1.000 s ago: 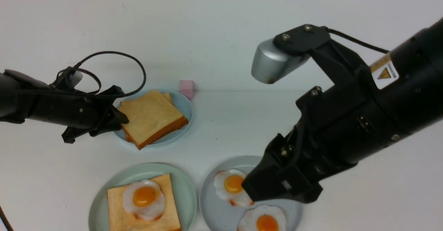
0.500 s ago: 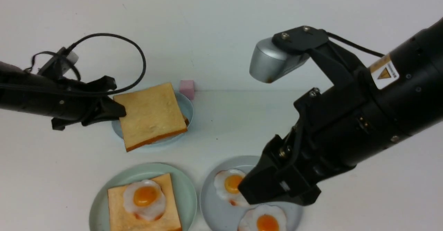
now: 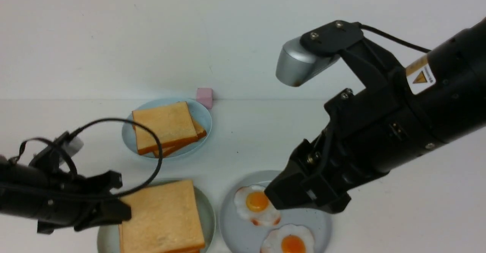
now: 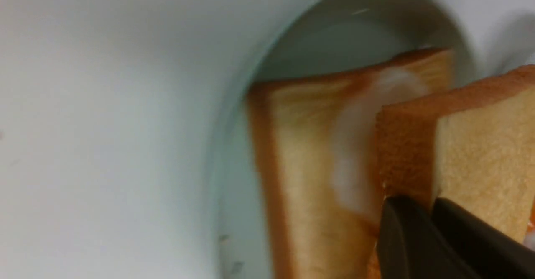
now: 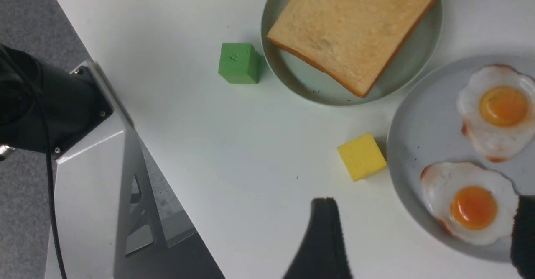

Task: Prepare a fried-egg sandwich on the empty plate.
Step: Use the left arm to place a slice of bread on the fried egg in the middle

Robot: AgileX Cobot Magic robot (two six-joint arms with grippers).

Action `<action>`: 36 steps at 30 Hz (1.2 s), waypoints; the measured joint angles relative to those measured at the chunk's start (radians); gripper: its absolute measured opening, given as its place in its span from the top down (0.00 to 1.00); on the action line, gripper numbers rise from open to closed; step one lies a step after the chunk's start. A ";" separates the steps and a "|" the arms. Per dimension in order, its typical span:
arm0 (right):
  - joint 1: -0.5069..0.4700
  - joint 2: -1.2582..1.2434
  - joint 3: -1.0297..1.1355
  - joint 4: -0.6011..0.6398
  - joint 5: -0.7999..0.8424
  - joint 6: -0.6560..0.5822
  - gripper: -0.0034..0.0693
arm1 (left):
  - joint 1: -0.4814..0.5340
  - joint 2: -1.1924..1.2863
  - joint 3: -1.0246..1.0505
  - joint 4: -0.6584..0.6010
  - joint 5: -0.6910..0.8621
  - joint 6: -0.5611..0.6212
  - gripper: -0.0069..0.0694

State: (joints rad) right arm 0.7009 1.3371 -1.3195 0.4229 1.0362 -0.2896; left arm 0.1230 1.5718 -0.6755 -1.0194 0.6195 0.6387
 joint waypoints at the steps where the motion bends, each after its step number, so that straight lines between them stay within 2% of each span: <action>1: 0.000 0.000 0.000 0.000 0.000 0.000 0.17 | 0.000 0.000 0.005 -0.001 -0.018 0.000 0.88; 5: 0.000 0.000 0.001 0.000 0.000 0.000 0.17 | 0.000 0.000 0.009 -0.027 -0.071 0.000 0.86; 8: 0.000 -0.002 0.025 0.001 -0.032 0.000 0.21 | 0.000 -0.001 0.009 -0.040 -0.074 0.000 0.76; 10: -0.005 -0.007 0.065 0.006 -0.068 0.000 0.30 | 0.000 -0.001 0.009 -0.040 -0.074 0.000 0.69; 11: -0.010 -0.016 0.092 0.012 -0.092 0.000 0.39 | 0.000 -0.002 0.009 -0.040 -0.075 0.000 0.62; 12: -0.011 -0.018 0.099 0.014 -0.092 0.000 0.41 | 0.000 -0.002 0.009 -0.040 -0.074 0.000 0.61; 15: -0.021 -0.091 0.226 0.026 -0.179 -0.001 0.81 | 0.000 -0.020 0.009 -0.037 -0.102 -0.001 0.39; 16: -0.021 -0.091 0.234 0.026 -0.184 -0.001 0.81 | 0.000 -0.022 0.009 -0.037 -0.104 -0.001 0.39; 17: -0.021 -0.156 0.298 0.024 -0.235 -0.001 0.94 | 0.000 -0.043 0.009 -0.038 -0.120 -0.010 0.29; 18: -0.021 -0.164 0.306 0.022 -0.235 -0.001 0.94 | 0.000 -0.047 0.009 -0.038 -0.120 -0.010 0.28; 19: -0.021 -0.245 0.378 -0.002 -0.301 -0.002 0.97 | 0.000 -0.084 0.009 -0.039 -0.118 -0.024 0.20; 20: -0.021 -0.293 0.420 -0.022 -0.333 -0.002 0.97 | 0.000 -0.112 0.009 -0.038 -0.107 -0.029 0.17; 22: -0.021 -0.384 0.506 -0.074 -0.389 -0.002 0.97 | 0.000 -0.185 0.009 -0.030 -0.065 -0.037 0.13; 24: -0.021 -0.435 0.551 -0.103 -0.420 -0.002 0.97 | 0.000 -0.230 0.009 -0.020 -0.029 -0.038 0.13; 26: -0.021 -0.574 0.668 -0.171 -0.503 -0.002 0.97 | 0.000 -0.364 0.009 0.019 0.107 -0.040 0.15; 27: -0.021 -0.583 0.686 -0.180 -0.509 -0.002 0.97 | 0.000 -0.386 0.009 0.022 0.118 -0.040 0.15; 31: -0.021 -0.781 0.840 -0.206 -0.642 -0.001 0.97 | 0.000 -0.668 0.009 0.126 0.328 -0.068 0.27; 34: -0.021 -0.869 0.896 -0.199 -0.711 -0.001 0.97 | 0.000 -0.868 0.009 0.229 0.442 -0.135 0.43; 36: -0.021 -0.912 0.922 -0.195 -0.743 -0.001 0.96 | -0.004 -0.986 0.009 0.294 0.504 -0.218 0.59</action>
State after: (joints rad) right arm 0.6796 0.4249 -0.3976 0.2280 0.2936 -0.2907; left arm 0.1194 0.5860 -0.6662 -0.7252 1.1231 0.4204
